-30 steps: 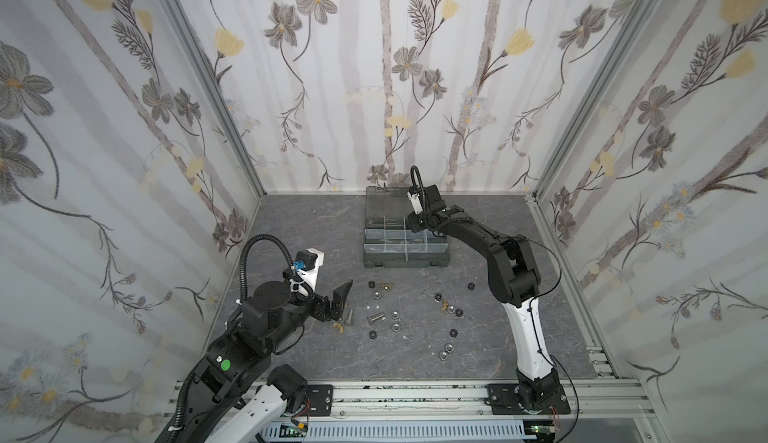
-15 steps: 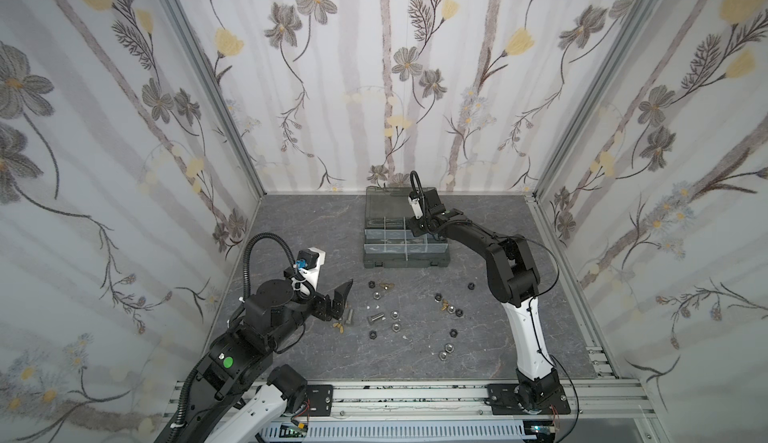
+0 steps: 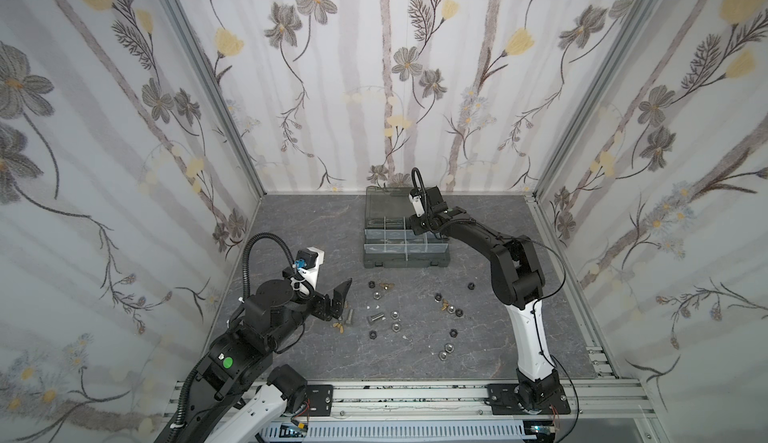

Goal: Sort the screws and nuts into containers
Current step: 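Open the right gripper to release the black bolt, then move the right gripper back to the pile above the steel hex bolts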

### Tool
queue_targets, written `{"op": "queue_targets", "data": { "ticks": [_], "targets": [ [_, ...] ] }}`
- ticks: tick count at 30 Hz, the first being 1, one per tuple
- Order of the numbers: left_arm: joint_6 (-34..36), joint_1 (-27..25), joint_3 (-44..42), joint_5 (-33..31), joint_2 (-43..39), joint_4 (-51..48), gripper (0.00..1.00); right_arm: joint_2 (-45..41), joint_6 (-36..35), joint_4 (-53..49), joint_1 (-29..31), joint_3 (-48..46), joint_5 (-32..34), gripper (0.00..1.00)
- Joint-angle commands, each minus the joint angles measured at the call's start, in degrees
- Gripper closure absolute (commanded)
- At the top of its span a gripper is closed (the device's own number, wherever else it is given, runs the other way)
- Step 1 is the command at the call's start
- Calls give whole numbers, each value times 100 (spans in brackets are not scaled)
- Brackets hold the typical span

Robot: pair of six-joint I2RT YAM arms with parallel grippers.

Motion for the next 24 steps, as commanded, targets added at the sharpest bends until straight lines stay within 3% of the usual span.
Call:
{"op": "queue_targets", "data": {
  "ticks": [1,8,14,19,24],
  "targets": [
    [-35,8,44,-62,-15,46,0,-112,38,-37,1,-20,-9,64],
    [-30,4,37,-12,27,50,0,-536,113,-257,103,-309,-44,64],
    [-9,5,19,10,-6,56,0,-1200,564,-598,625,-1060,31,60],
    [-28,8,18,-15,-51,67,0,-1833,696,-507,1306,-2062,-401,59],
    [-30,11,12,-26,-95,68,0,-2850,-83,338,1890,-3594,-1503,57]
  ]
}}
